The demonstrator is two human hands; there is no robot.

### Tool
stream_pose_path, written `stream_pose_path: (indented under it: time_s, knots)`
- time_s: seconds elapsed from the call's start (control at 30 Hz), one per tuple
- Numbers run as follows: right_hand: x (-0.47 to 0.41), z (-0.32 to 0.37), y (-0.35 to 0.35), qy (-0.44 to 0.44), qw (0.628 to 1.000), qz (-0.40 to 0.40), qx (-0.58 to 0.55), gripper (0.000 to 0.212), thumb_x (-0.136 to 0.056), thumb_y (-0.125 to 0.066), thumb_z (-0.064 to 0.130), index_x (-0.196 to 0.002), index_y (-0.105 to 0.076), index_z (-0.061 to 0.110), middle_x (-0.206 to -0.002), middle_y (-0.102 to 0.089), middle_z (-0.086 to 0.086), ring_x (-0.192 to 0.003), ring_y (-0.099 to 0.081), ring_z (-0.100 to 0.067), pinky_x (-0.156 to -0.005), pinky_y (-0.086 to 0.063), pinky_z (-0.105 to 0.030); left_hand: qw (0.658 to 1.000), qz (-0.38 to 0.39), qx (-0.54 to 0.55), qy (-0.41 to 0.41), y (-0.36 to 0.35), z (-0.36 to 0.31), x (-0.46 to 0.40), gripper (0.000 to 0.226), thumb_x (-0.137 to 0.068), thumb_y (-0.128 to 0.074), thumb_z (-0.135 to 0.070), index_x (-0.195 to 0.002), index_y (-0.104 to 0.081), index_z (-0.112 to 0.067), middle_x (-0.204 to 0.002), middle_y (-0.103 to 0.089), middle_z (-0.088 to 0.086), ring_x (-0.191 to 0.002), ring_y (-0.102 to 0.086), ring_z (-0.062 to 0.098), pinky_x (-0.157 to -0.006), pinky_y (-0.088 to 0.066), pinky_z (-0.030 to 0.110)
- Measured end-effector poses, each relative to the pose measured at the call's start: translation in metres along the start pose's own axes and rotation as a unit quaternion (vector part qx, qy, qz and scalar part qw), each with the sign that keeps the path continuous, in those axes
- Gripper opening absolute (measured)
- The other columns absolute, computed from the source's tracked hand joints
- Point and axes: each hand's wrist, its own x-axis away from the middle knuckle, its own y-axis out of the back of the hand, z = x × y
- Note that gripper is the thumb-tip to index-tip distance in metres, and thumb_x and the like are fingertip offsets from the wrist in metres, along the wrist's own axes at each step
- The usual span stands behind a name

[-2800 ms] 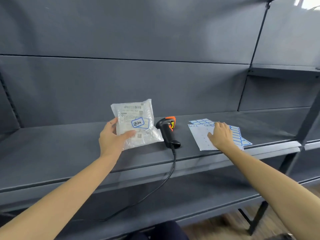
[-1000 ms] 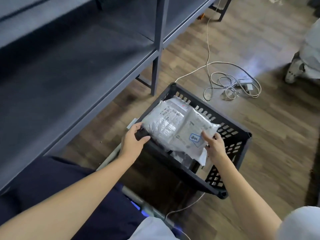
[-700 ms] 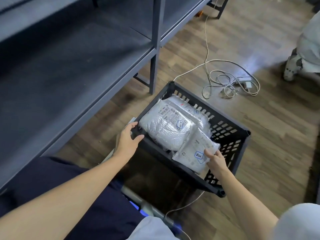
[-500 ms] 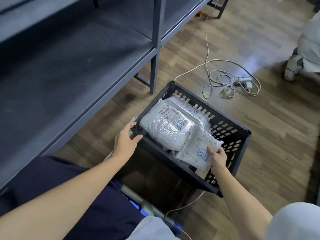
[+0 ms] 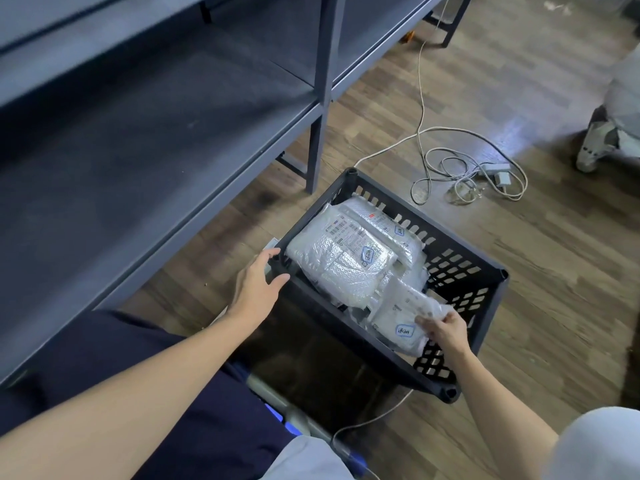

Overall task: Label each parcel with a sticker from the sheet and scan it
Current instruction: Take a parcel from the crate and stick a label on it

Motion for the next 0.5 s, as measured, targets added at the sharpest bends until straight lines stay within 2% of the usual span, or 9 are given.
stream_pose_path:
  time_s: [0.1, 0.17, 0.27, 0.37, 0.43, 0.5]
  knots:
    - [0.003, 0.001, 0.003, -0.07, 0.997, 0.025, 0.025, 0.023, -0.075, -0.074, -0.007, -0.081, -0.057, 0.008, -0.096, -0.065, -0.016, -0.077, -0.065, -0.022, -0.058, -0.055, -0.025, 0.999, 0.029, -0.033, -0.026, -0.004, 0.003, -0.003, 0.048, -0.09, -0.065, -0.021, -0.135, -0.049, -0.016, -0.138, -0.051, 0.004, -0.128, -0.045, 0.022, -0.104, -0.032, 0.028]
    - [-0.003, 0.013, 0.009, -0.093, 0.987, 0.07, 0.114, 0.022, -0.072, -0.078, -0.003, -0.083, -0.061, 0.005, -0.097, -0.068, -0.014, -0.081, -0.065, -0.023, -0.065, -0.054, -0.027, 0.993, 0.053, -0.097, -0.045, -0.009, 0.006, -0.004, 0.052, -0.092, -0.06, -0.029, -0.141, -0.043, -0.017, -0.143, -0.046, 0.004, -0.135, -0.037, 0.022, -0.113, -0.027, 0.036]
    - [-0.012, 0.036, 0.021, -0.141, 0.922, 0.201, 0.3, 0.034, -0.074, -0.081, 0.019, -0.103, -0.065, 0.011, -0.105, -0.069, 0.003, -0.103, -0.061, -0.015, -0.08, -0.047, -0.029, 0.973, 0.074, -0.206, -0.068, -0.014, 0.013, -0.001, 0.058, -0.096, -0.047, -0.042, -0.148, -0.031, -0.023, -0.155, -0.029, 0.001, -0.145, -0.018, 0.019, -0.119, -0.006, 0.033]
    - [-0.016, 0.047, 0.024, -0.162, 0.907, 0.242, 0.306, 0.048, -0.077, -0.078, 0.037, -0.118, -0.062, 0.015, -0.117, -0.062, 0.007, -0.114, -0.054, -0.013, -0.081, -0.047, -0.027, 0.958, 0.097, -0.259, -0.082, -0.014, 0.017, 0.002, 0.061, -0.098, -0.037, -0.049, -0.151, -0.02, -0.026, -0.16, -0.014, -0.002, -0.148, -0.003, 0.016, -0.117, 0.007, 0.029]
    - [-0.017, 0.045, 0.015, -0.115, 0.895, 0.215, 0.373, 0.045, -0.08, -0.075, 0.036, -0.115, -0.064, 0.01, -0.111, -0.059, 0.003, -0.105, -0.055, -0.014, -0.074, -0.047, -0.023, 0.949, 0.107, -0.282, -0.091, -0.012, 0.018, 0.003, 0.062, -0.098, -0.034, -0.05, -0.152, -0.016, -0.025, -0.16, -0.01, -0.002, -0.148, 0.002, 0.015, -0.115, 0.012, 0.028]
    - [-0.018, 0.04, 0.002, -0.057, 0.86, 0.19, 0.47, 0.033, -0.08, -0.075, 0.034, -0.101, -0.067, 0.009, -0.095, -0.055, 0.001, -0.086, -0.052, -0.013, -0.062, -0.04, -0.019, 0.944, 0.109, -0.297, -0.097, -0.01, 0.018, 0.004, 0.061, -0.099, -0.033, -0.049, -0.152, -0.015, -0.025, -0.161, -0.009, -0.001, -0.148, 0.003, 0.015, -0.114, 0.015, 0.027]
